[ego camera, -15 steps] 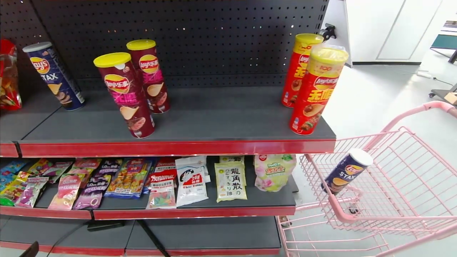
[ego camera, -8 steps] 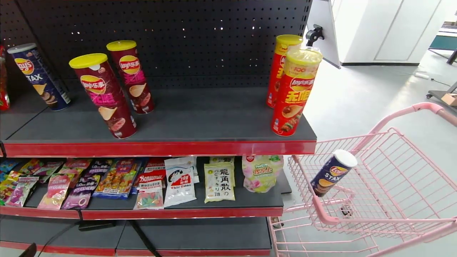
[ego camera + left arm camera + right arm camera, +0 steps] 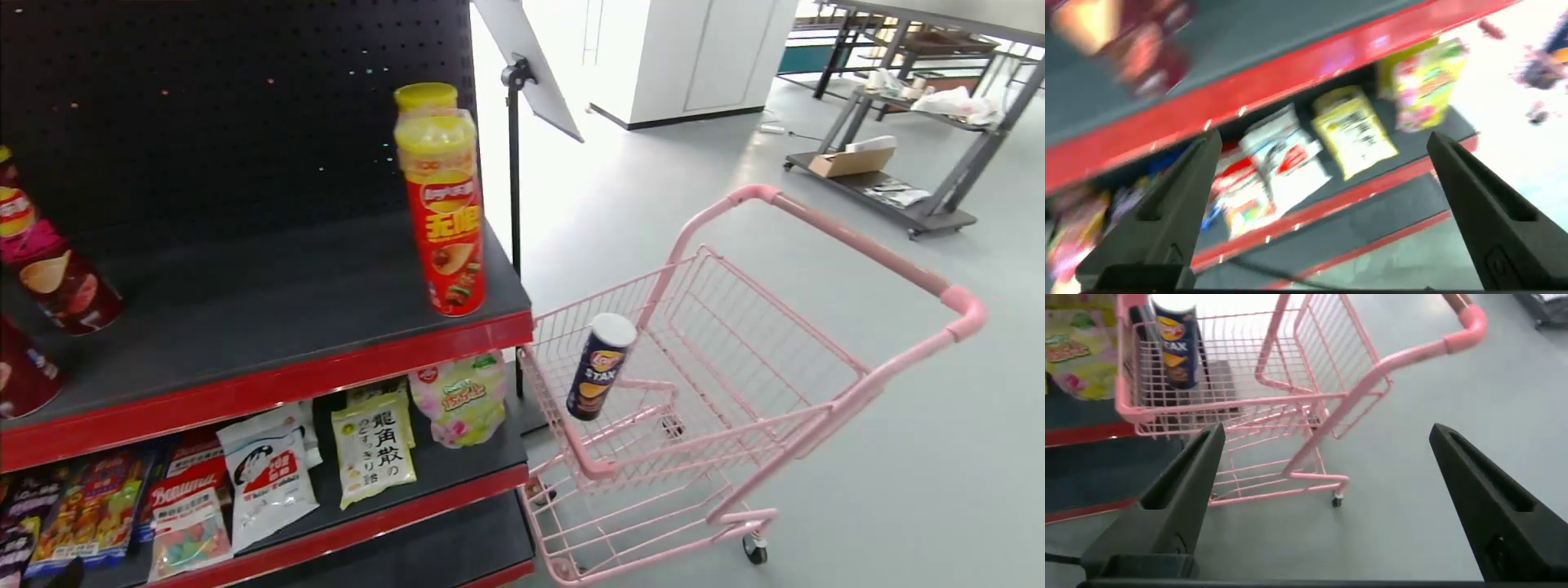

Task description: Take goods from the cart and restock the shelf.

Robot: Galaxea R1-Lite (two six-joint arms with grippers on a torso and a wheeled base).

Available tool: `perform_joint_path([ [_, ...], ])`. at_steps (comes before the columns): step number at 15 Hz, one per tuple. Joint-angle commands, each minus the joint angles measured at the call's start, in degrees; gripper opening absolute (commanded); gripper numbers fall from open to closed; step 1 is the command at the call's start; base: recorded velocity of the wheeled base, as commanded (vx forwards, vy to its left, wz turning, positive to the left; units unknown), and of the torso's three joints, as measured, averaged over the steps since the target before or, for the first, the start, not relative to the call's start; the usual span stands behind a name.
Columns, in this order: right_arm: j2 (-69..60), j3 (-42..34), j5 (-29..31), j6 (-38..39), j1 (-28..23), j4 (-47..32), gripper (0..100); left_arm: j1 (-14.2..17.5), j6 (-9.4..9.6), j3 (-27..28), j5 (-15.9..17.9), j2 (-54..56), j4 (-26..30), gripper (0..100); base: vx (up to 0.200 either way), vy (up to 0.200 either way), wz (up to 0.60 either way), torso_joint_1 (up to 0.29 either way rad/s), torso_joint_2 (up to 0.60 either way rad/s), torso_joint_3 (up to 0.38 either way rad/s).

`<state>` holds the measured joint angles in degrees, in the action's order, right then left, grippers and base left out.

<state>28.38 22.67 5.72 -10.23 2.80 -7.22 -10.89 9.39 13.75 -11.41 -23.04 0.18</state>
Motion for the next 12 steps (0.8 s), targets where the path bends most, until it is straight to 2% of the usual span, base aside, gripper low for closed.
perform_joint_path([
  [1, 0.1, 0.0, 0.0, 0.0, -0.1, 0.0, 100, 0.0, 0.46, 0.0, 0.0, 1.2, 0.1, 100, 0.000, 0.000, 0.00, 0.000, 0.00, 0.000],
  [4, 0.2, -0.6, 0.1, 0.0, -0.2, 0.0, 100, 0.0, 0.98, 0.0, 0.0, 2.2, 0.0, 100, 0.000, 0.000, 0.00, 0.000, 0.00, 0.000],
  [7, 0.2, -1.3, 0.1, 0.0, -0.3, 0.0, 100, -0.1, 2.92, 0.0, 0.2, 4.5, 0.1, 100, 0.000, 0.000, 0.00, -0.017, 0.04, 0.025],
  [12, 0.2, -1.8, 0.1, 0.0, -0.2, 0.0, 100, -0.2, 2.92, 0.0, 1.4, 7.2, 1.5, 100, 0.000, 0.000, 0.00, -0.145, 0.39, 0.237],
])
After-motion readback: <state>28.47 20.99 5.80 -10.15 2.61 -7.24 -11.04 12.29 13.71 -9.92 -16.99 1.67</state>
